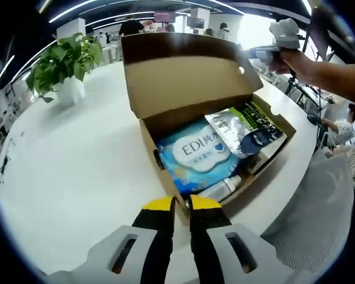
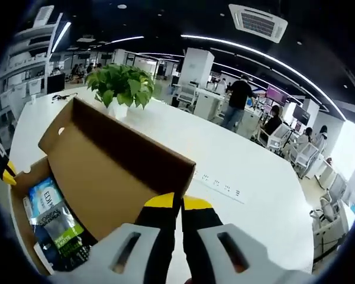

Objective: Operate the shoe box by opening the lid, removing the specified soft item, and placing it in the target area until the item is outside and the box remains undamaged.

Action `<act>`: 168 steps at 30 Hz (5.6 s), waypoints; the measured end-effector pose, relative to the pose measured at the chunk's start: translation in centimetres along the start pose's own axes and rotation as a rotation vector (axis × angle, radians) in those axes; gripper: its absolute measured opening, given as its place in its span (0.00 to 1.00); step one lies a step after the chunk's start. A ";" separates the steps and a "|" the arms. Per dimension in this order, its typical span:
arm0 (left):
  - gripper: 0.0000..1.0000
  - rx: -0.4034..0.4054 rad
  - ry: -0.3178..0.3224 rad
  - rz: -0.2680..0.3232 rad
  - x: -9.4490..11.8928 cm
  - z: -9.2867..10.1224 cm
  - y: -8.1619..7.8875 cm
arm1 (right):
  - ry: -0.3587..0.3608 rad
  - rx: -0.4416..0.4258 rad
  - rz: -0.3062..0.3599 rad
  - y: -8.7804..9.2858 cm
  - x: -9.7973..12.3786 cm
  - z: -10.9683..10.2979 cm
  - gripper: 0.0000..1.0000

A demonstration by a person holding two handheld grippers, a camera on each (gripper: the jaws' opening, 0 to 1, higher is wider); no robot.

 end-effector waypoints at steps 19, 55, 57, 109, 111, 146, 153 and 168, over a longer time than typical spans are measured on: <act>0.05 -0.002 -0.018 0.011 0.1 0.2 0.1 | -0.087 -0.083 -0.289 3.1 -6.7 0.5 0.00; 0.13 -0.030 -0.065 0.036 0.9 0.2 -0.6 | -0.133 -0.032 -0.304 2.5 -6.9 1.0 0.23; 0.12 -0.031 -0.067 0.041 1.2 0.1 -0.8 | -0.135 -0.039 -0.291 2.1 -6.0 1.0 0.21; 0.23 0.308 0.219 -0.081 -7.2 5.9 -3.8 | -0.244 -0.040 -0.218 6.2 7.1 -6.9 0.18; 0.22 0.343 0.243 -0.075 -7.4 6.0 -3.8 | -0.242 -0.042 -0.216 6.2 7.1 -6.8 0.18; 0.00 0.447 0.257 -0.098 -7.4 5.6 -3.5 | -0.258 -0.041 -0.215 6.3 6.7 -7.1 0.16; 0.00 0.450 0.245 -0.108 -6.7 4.6 -2.7 | -0.278 -0.046 -0.225 6.3 6.1 -8.0 0.15; 0.00 0.444 0.249 -0.104 -6.7 4.2 -2.4 | -0.313 -0.185 -0.305 7.1 3.3 -8.4 0.13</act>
Point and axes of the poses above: the point that each gripper's makers call its tool centre point, and the gripper's own axes: x roughly backward along the fingers, z roughly to its right, y roughly out of its underside, the point moved 10 cm from there along x, roughly backward along the fingers, and after that the axes turned 3 degrees about y, right-handed, at the moved point
